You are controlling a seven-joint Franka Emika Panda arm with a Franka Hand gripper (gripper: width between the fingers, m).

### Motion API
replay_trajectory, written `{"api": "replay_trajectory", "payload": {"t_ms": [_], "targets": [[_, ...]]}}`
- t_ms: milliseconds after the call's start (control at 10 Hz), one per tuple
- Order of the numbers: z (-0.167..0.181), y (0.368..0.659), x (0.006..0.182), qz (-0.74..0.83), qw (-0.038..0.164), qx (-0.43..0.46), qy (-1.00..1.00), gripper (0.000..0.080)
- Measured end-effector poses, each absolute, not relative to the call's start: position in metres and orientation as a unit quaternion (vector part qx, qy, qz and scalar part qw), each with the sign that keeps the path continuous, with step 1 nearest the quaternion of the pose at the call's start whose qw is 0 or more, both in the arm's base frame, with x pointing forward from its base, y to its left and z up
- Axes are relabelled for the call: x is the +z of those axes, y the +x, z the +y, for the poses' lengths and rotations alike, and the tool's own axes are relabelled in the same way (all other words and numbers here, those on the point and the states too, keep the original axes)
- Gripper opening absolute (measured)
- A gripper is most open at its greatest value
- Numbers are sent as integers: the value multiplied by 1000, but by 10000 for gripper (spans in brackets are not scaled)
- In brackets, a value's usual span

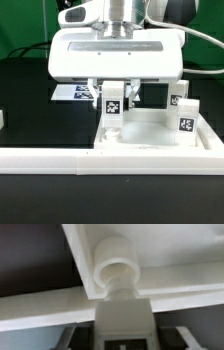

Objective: Assemble square table

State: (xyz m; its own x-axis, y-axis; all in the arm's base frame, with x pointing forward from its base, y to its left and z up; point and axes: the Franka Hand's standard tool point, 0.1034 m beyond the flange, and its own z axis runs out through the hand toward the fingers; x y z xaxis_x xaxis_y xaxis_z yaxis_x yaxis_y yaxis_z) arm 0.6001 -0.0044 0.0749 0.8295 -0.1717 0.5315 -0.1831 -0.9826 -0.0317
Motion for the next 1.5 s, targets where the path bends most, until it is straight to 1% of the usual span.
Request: {"api": "replay_trajectory", "payload": {"t_ms": [200, 300, 700, 1000, 1500], "targets": [[-4, 590, 72, -90, 13, 276, 957, 290], [-3, 590, 72, -89, 13, 277, 957, 290], [-2, 593, 72, -87, 13, 279, 956, 290], [0, 597, 66, -86, 12, 275, 958, 290], [-4, 600, 65, -86, 14, 277, 957, 290]]}}
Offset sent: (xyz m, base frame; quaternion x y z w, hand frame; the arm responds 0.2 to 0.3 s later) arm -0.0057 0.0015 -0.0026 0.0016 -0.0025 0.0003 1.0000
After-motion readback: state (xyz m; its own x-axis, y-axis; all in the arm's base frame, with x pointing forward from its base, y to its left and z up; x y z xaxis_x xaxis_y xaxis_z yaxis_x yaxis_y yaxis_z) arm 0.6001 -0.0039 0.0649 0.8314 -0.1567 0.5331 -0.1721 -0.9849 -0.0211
